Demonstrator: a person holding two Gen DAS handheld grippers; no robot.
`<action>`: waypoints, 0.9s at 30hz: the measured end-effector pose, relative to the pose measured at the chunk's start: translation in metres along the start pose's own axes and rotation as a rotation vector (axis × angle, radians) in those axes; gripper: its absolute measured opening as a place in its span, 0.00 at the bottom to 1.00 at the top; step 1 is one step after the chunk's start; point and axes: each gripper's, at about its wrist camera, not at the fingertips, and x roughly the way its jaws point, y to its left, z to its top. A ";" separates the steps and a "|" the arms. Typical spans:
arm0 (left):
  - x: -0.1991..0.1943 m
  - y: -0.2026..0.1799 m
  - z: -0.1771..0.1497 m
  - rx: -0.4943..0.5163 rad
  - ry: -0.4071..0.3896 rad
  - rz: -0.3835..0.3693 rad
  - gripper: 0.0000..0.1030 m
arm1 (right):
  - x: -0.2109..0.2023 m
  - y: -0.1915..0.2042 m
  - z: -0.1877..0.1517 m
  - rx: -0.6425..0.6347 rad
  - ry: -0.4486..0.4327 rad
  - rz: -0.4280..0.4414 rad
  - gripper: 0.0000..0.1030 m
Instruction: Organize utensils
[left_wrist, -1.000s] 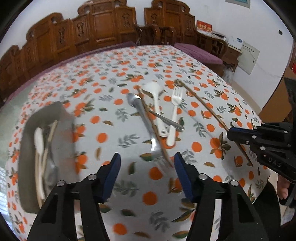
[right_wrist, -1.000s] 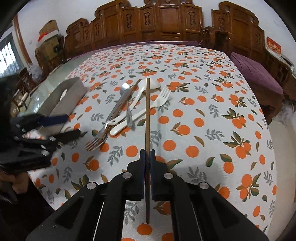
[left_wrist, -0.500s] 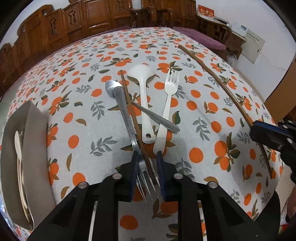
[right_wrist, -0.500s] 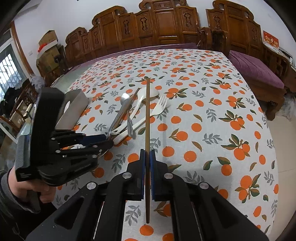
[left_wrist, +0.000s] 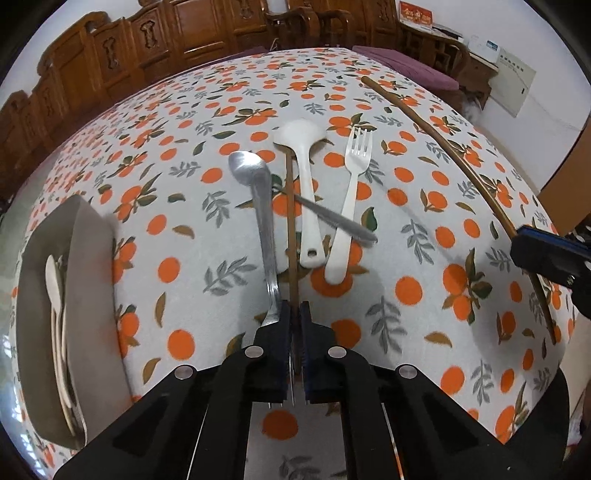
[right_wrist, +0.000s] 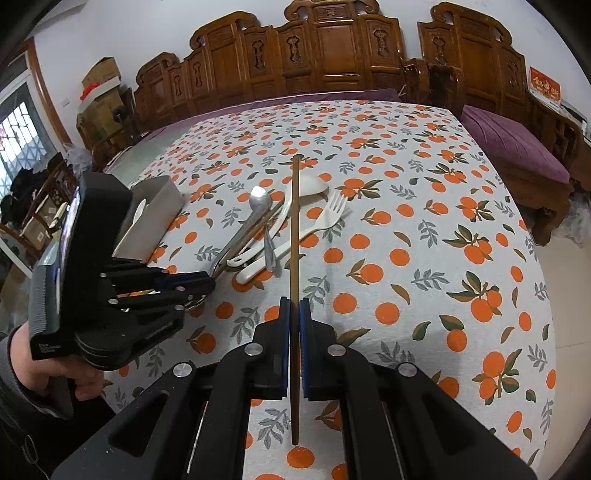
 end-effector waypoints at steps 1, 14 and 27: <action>-0.004 0.002 -0.003 -0.002 -0.004 -0.007 0.04 | -0.001 0.001 0.000 -0.003 0.000 -0.001 0.06; -0.056 0.013 -0.027 -0.021 -0.058 -0.065 0.04 | 0.001 0.022 -0.003 -0.059 0.008 0.006 0.06; -0.105 0.052 -0.044 -0.053 -0.128 -0.049 0.04 | 0.002 0.053 -0.005 -0.120 0.008 0.034 0.06</action>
